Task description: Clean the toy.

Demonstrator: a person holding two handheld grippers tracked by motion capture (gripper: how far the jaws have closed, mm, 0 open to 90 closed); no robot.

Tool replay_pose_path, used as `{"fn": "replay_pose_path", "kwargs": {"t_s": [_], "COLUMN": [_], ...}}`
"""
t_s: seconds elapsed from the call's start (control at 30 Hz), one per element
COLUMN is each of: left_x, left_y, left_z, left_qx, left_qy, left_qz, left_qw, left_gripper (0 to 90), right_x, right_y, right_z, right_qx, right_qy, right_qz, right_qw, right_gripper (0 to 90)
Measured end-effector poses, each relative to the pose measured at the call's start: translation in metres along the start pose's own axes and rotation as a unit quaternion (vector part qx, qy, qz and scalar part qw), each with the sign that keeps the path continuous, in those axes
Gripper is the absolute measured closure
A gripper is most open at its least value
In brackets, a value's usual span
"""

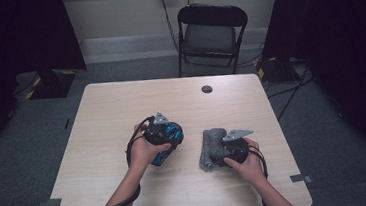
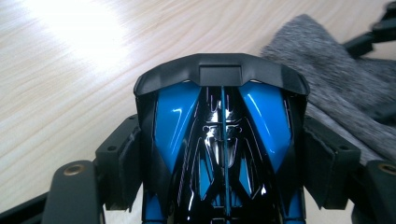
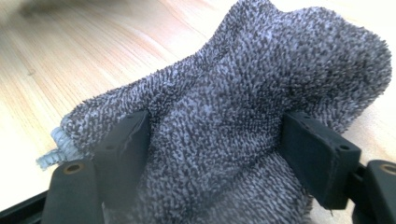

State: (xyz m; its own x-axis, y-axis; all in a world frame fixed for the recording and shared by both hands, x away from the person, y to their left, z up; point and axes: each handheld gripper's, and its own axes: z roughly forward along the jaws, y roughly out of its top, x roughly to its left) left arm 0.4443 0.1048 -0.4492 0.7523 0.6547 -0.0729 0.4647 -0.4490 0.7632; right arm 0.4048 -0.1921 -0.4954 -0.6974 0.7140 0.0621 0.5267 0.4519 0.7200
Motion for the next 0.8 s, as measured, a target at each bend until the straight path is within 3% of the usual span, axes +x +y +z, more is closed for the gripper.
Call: {"fn": "replay_pose_path", "kwargs": {"t_s": [0.07,0.23,0.4,0.5,0.63,0.73,0.8], "left_x": [-0.002,-0.009,-0.018,-0.022,-0.025,-0.025,-0.024], "left_y": [-0.004,-0.013,-0.018,-0.019,-0.021,-0.022,-0.023], "left_z": [-0.007,-0.019,-0.025,-0.027,-0.025,-0.025,-0.026], "left_qx": [-0.003,0.001,-0.007,-0.011,-0.008,-0.009,-0.012], "left_qy": [-0.002,-0.008,-0.014,-0.015,-0.021,-0.023,-0.022], "left_qz": [-0.002,0.000,0.007,0.009,0.014,0.014,0.015], "left_qw": [1.0000,1.0000,0.9999,0.9998,0.9997,0.9996,0.9996], "left_gripper": [25.4,25.5,25.4,25.4,25.4,25.4,25.4], "right_x": [0.000,0.004,0.015,0.025,0.026,0.027,0.027], "right_y": [0.004,0.011,0.008,0.007,0.007,0.008,0.009], "right_z": [-0.002,-0.014,-0.021,-0.016,-0.002,0.004,0.005], "right_qx": [0.011,0.013,0.002,0.006,0.014,0.012,0.013], "right_qy": [-0.003,-0.026,-0.023,-0.029,-0.052,-0.066,-0.079], "right_qz": [-0.001,0.030,0.071,0.098,0.121,0.119,0.111], "right_qw": [0.9999,0.9991,0.9972,0.9948,0.9912,0.9906,0.9906], "right_gripper": [25.2,25.4,25.9,24.6,21.3,22.6,29.5]}}
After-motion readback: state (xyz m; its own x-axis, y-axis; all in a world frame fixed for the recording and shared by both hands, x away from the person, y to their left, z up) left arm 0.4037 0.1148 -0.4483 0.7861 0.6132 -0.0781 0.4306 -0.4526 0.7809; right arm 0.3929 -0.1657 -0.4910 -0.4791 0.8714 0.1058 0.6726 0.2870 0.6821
